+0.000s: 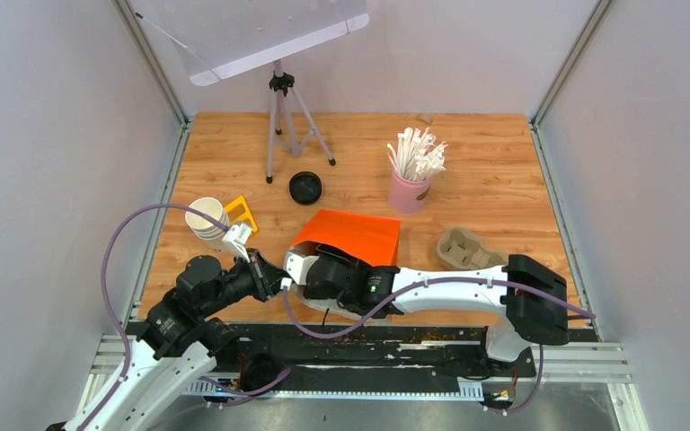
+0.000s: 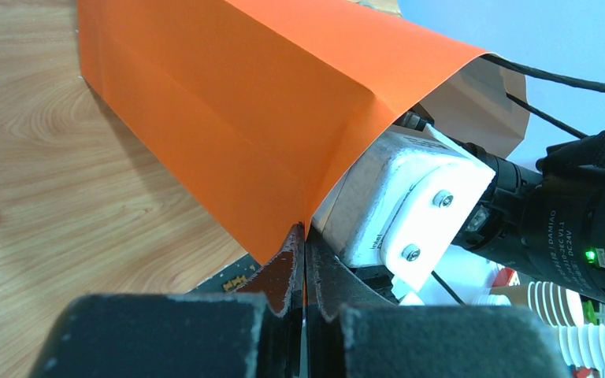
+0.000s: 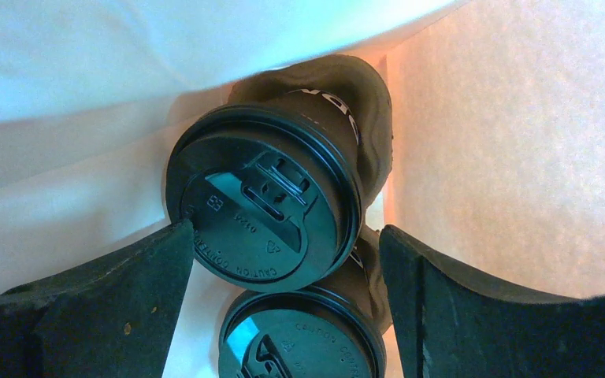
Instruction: Pack the takeout coffee
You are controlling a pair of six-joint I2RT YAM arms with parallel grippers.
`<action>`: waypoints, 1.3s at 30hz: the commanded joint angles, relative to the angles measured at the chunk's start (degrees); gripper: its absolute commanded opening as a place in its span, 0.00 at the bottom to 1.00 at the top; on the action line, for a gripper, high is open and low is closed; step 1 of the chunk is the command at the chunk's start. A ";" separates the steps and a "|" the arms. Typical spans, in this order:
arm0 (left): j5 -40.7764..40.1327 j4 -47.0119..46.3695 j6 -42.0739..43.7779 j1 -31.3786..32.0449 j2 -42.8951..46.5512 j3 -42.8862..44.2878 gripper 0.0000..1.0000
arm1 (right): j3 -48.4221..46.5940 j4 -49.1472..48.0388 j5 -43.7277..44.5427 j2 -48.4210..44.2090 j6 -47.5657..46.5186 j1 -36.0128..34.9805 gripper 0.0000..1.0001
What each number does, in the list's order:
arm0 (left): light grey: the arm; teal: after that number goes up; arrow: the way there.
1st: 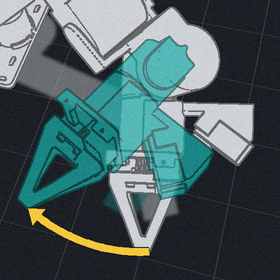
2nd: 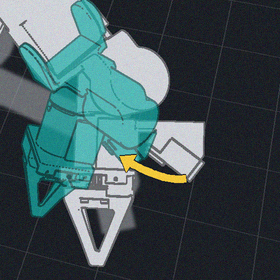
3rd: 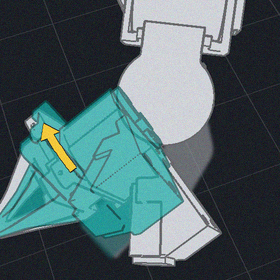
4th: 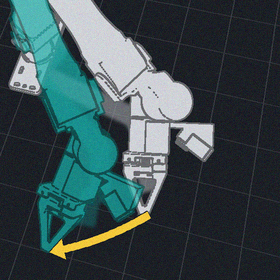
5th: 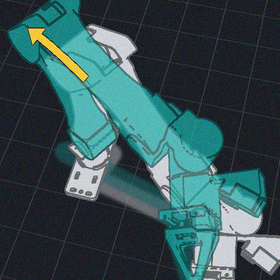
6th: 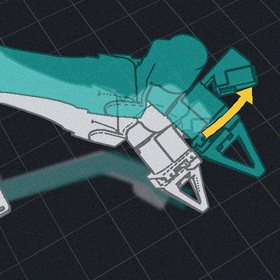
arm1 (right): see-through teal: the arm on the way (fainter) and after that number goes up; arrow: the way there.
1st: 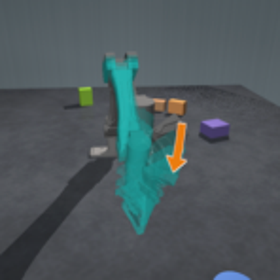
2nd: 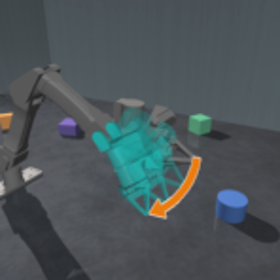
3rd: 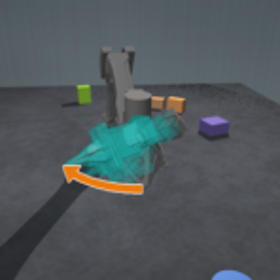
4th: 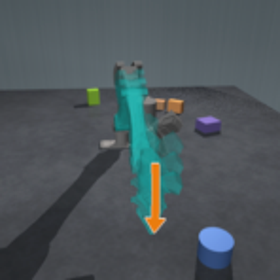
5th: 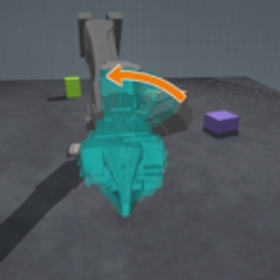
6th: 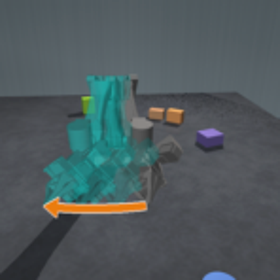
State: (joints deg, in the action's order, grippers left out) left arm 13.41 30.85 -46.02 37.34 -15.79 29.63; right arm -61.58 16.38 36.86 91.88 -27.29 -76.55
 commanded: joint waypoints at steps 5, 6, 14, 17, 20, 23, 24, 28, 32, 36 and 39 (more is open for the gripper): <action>0.84 -1.96 -0.41 0.04 0.43 0.73 0.00 | -2.96 2.41 -2.58 -2.70 1.41 0.47 0.91; 0.83 -1.94 -0.39 0.02 0.41 0.71 0.00 | -3.01 2.50 -2.58 -2.87 1.44 0.51 0.93; 0.49 -1.55 -0.21 0.01 0.37 1.10 0.00 | -3.89 3.63 -2.76 -3.92 2.22 0.56 1.00; 0.31 -1.25 -0.12 0.04 0.35 1.16 0.00 | -4.18 4.18 -2.99 -4.39 2.32 0.51 1.00; 0.22 -1.06 -0.12 0.05 0.43 1.14 0.00 | -4.63 5.16 -3.93 -4.89 2.66 0.54 1.00; 0.15 -1.09 -0.21 0.06 0.41 1.16 0.00 | -4.85 5.79 -4.62 -5.51 3.10 0.52 0.96; 0.13 -1.10 -0.21 0.03 0.43 1.18 0.00 | -4.80 5.93 -4.75 -5.64 3.23 0.57 0.94; 0.20 -0.91 -0.13 0.07 0.41 1.39 0.00 | -5.10 6.78 -5.02 -6.16 3.64 0.52 0.90; 0.14 -0.91 0.04 0.04 0.32 1.55 0.00 | -5.52 7.99 -5.79 -6.56 3.82 0.49 0.89; 0.17 -0.82 -0.18 0.06 0.24 1.75 0.00 | -5.65 8.25 -7.72 -7.43 3.77 0.52 0.75; 0.30 -0.83 -0.74 0.05 0.49 1.46 0.00 | -5.79 7.97 -8.58 -7.89 3.51 0.45 0.54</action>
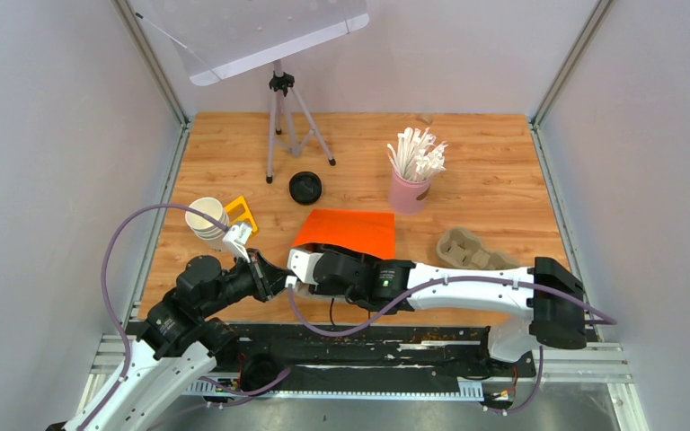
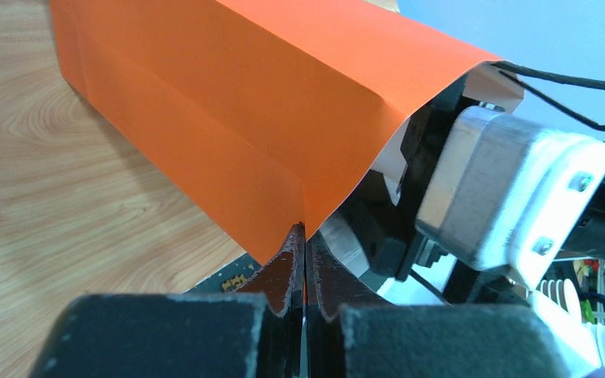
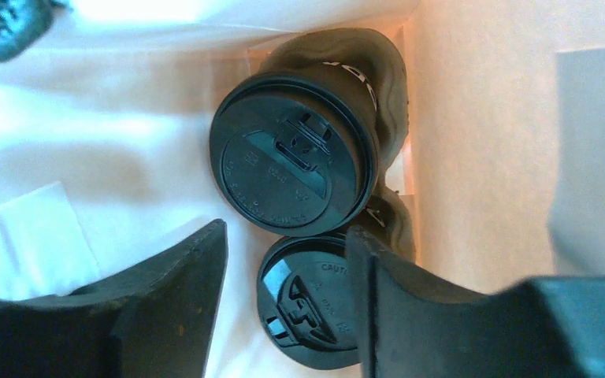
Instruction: Pack the takeout coffee
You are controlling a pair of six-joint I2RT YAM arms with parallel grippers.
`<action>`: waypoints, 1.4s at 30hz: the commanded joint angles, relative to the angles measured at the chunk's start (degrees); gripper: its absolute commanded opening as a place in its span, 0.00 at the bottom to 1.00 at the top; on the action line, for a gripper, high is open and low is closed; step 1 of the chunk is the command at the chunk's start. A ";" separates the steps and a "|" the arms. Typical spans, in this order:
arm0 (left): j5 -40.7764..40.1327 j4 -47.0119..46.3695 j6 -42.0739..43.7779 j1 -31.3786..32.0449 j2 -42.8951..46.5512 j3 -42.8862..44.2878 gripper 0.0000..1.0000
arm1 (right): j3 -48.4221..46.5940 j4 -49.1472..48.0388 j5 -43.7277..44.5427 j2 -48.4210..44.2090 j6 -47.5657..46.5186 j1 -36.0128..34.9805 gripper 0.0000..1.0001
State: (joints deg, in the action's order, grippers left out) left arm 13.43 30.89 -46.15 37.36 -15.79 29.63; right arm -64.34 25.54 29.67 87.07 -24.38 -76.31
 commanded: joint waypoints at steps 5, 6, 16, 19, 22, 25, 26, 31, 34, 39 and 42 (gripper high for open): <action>0.11 -0.72 -0.43 0.01 0.56 1.92 0.00 | -2.68 -3.83 -3.64 -2.12 -0.21 0.20 0.33; 0.04 -0.55 -0.34 0.06 0.43 2.17 0.00 | -2.98 -4.09 -3.82 -1.50 -0.18 0.27 0.31; 0.09 0.68 -0.40 0.06 0.41 3.20 0.00 | -2.30 -10.90 -2.65 1.80 -0.34 0.35 0.25; -0.12 0.78 -0.57 0.01 0.56 3.15 0.00 | -2.73 -12.23 -1.79 2.86 -1.11 0.42 0.24; -0.03 0.48 -1.15 0.05 0.71 2.90 0.00 | -2.74 -14.14 -0.32 3.48 -1.80 0.81 0.24; -0.26 1.15 -0.55 0.02 0.60 3.34 0.00 | -2.29 -16.07 2.29 4.44 -2.15 1.40 0.23; -0.40 1.09 -0.52 0.01 0.58 3.37 0.00 | -2.10 -16.76 2.92 4.72 -2.38 1.57 0.22; -0.21 0.46 -0.44 0.06 -0.29 3.59 0.00 | -0.97 -20.31 2.39 5.98 -2.35 2.35 0.22; 0.42 0.42 -0.22 0.04 -0.65 3.73 0.00 | -0.82 -20.32 3.18 6.71 -0.93 2.39 0.22; 0.28 0.59 -0.52 0.01 -0.55 3.85 0.00 | 0.22 -20.98 3.67 6.70 0.16 2.44 0.22; 0.21 0.67 -0.35 0.03 -0.63 4.06 0.00 | 0.46 -21.08 3.80 6.72 0.36 2.63 0.22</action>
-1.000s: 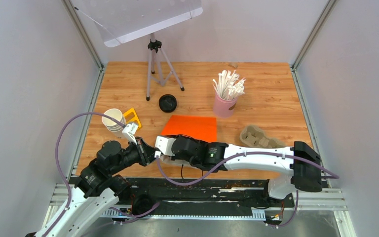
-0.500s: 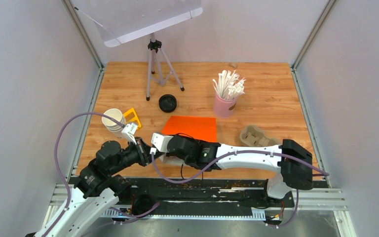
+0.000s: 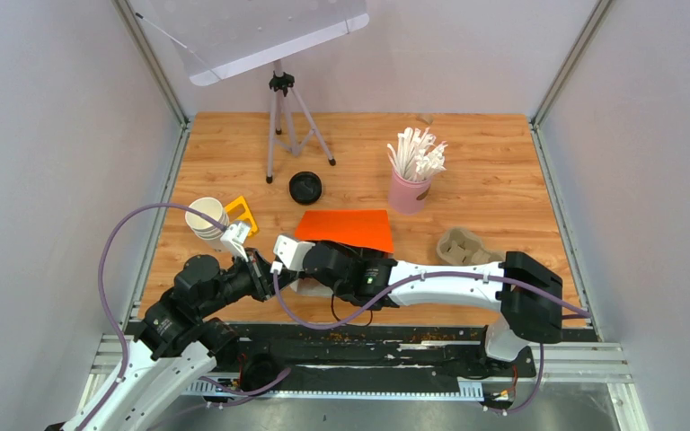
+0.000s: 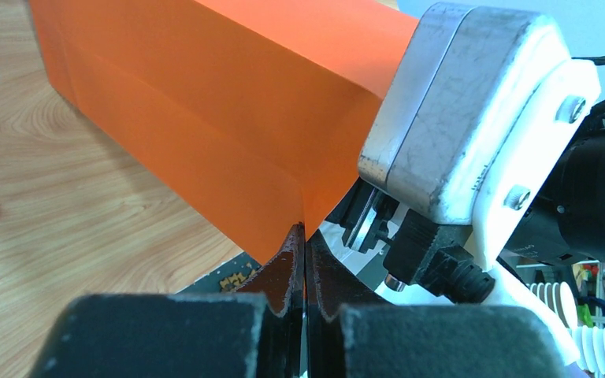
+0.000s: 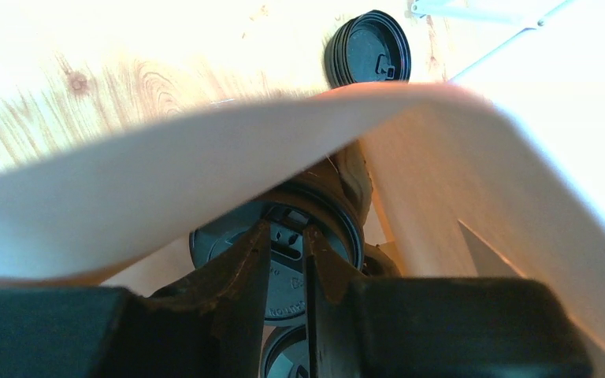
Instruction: Pack the takeout coffee
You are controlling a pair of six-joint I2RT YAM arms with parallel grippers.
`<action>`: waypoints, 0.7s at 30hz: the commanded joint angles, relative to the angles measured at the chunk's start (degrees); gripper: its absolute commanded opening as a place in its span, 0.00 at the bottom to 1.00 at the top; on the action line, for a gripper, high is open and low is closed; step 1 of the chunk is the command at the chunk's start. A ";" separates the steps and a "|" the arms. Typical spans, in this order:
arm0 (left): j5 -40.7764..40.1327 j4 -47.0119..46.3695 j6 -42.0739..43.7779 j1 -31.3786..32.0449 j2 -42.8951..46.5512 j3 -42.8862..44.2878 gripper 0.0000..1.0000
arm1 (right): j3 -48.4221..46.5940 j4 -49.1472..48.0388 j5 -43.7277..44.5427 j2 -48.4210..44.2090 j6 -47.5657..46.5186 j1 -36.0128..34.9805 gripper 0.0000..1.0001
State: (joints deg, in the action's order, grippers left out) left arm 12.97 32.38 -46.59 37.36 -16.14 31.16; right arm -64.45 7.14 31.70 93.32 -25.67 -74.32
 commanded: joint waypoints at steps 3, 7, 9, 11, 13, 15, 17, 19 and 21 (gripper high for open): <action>0.61 -0.68 0.09 0.01 -0.29 2.59 0.00 | 0.27 -3.12 0.59 0.40 1.68 0.83 0.22; 0.56 -0.74 -0.14 0.07 -0.66 2.81 0.00 | -0.76 -3.56 -0.84 0.99 2.36 1.27 0.22; 0.56 -1.10 -0.75 0.04 -0.78 2.75 0.00 | -1.45 -3.48 -1.04 1.66 2.86 1.52 0.22; 0.57 -1.77 -1.04 0.00 -0.81 2.53 0.00 | -2.25 -2.98 -0.36 2.30 3.19 1.55 0.22; 0.20 -1.95 -1.13 -0.01 -0.82 2.70 0.00 | -2.46 -2.84 -0.58 1.89 3.64 1.64 0.22; -0.25 -2.10 -1.22 0.01 -1.02 2.81 0.00 | -2.77 -2.25 -0.89 1.36 3.82 1.67 0.22; -0.91 -1.48 -1.29 -0.01 -1.31 3.42 0.00 | -3.68 -0.29 -1.42 0.62 4.19 1.71 0.23; -1.46 -0.87 -1.29 0.02 -1.71 4.06 0.00 | -4.60 1.17 -1.55 -0.56 4.90 1.74 0.23; -2.07 -0.46 -1.14 0.00 -2.15 4.69 0.00 | -5.14 2.67 -1.60 -2.03 5.15 1.74 0.23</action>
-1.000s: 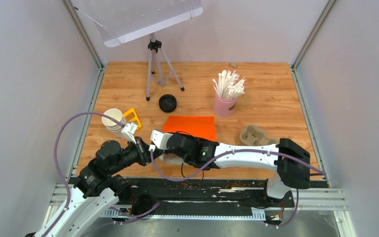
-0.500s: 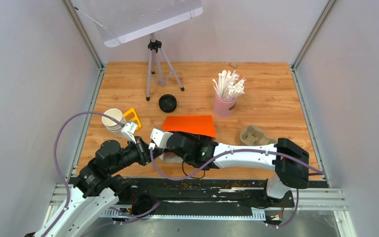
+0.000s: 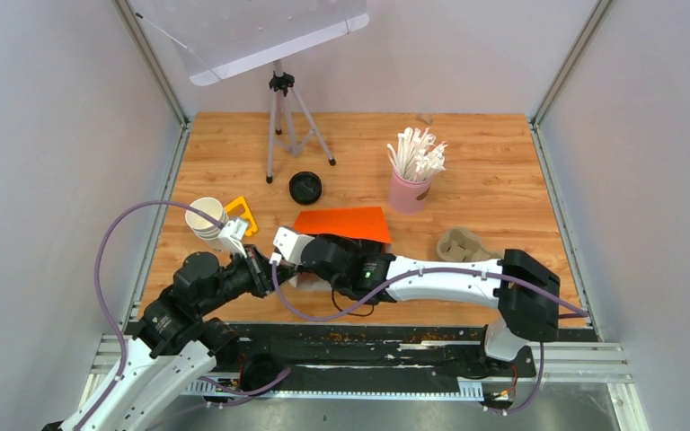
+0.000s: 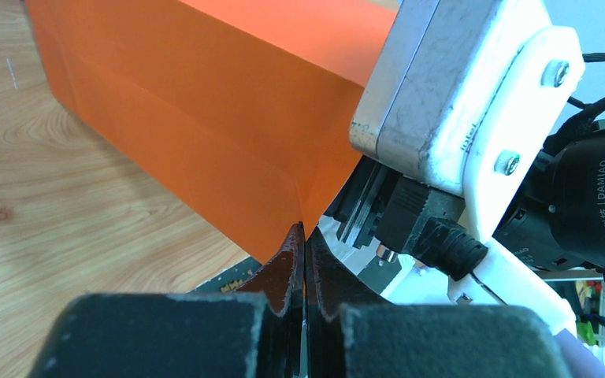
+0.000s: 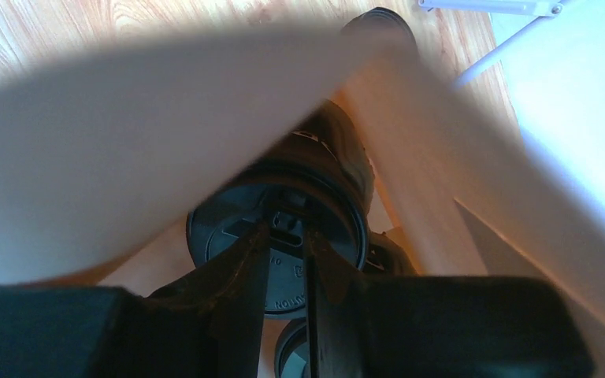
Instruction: Pack the takeout coffee
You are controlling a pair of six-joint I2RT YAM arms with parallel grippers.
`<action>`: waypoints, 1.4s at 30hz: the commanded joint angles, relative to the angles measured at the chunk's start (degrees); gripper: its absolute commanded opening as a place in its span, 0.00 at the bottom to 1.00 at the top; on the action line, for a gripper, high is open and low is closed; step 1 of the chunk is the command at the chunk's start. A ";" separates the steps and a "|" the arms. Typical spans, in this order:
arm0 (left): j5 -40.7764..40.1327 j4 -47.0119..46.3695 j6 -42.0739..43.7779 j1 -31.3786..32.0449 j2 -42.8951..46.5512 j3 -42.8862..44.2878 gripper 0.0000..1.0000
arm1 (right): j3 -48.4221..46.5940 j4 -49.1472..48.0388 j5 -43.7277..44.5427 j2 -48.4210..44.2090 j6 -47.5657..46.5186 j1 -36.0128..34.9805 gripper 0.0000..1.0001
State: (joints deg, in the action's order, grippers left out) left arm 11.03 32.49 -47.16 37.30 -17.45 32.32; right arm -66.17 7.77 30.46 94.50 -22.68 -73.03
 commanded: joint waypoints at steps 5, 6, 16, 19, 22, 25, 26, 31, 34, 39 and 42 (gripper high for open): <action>-1.27 0.52 -0.22 0.10 -2.19 5.62 0.00 | -3.83 6.67 -1.45 -6.50 3.62 0.44 0.23; -1.41 0.67 -0.30 0.09 -2.37 5.77 0.00 | -3.68 7.51 -1.94 -7.31 3.95 0.43 0.23; -2.98 1.71 -0.07 0.10 -3.00 7.25 0.00 | -4.27 16.89 -7.15 -15.38 8.09 0.40 0.26; -3.40 1.92 -0.96 0.11 -4.08 8.18 0.00 | -5.87 17.53 -8.88 -16.68 8.57 0.41 0.27; -3.97 2.27 -2.12 0.07 -5.51 9.47 0.00 | -8.13 18.27 -10.79 -17.53 9.13 0.45 0.29; -4.91 3.33 -2.33 0.07 -7.00 11.01 0.00 | -9.56 18.56 -12.16 -18.42 10.04 0.56 0.31; -5.41 3.85 -2.40 0.06 -7.49 11.64 0.00 | -9.70 18.45 -12.50 -18.73 10.24 0.76 0.31; -8.41 7.04 -4.14 0.10 -9.88 15.34 0.00 | -11.14 18.60 -11.30 -20.01 12.24 2.46 0.31; -9.90 8.98 -4.73 0.06 -11.56 17.47 0.00 | -12.12 17.10 -10.77 -21.96 12.55 3.72 0.32; -10.86 10.92 -6.15 0.05 -14.15 20.06 0.00 | -15.28 16.07 -10.53 -23.99 12.07 6.52 0.34; -12.63 11.98 -7.64 0.06 -15.45 21.05 0.00 | -17.90 18.39 -10.52 -23.82 12.61 7.68 0.36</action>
State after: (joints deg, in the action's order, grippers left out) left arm 1.76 43.83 -52.47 37.36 -31.53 50.46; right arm -78.81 26.94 19.55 72.44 -11.70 -66.81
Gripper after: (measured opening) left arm 0.006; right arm 0.348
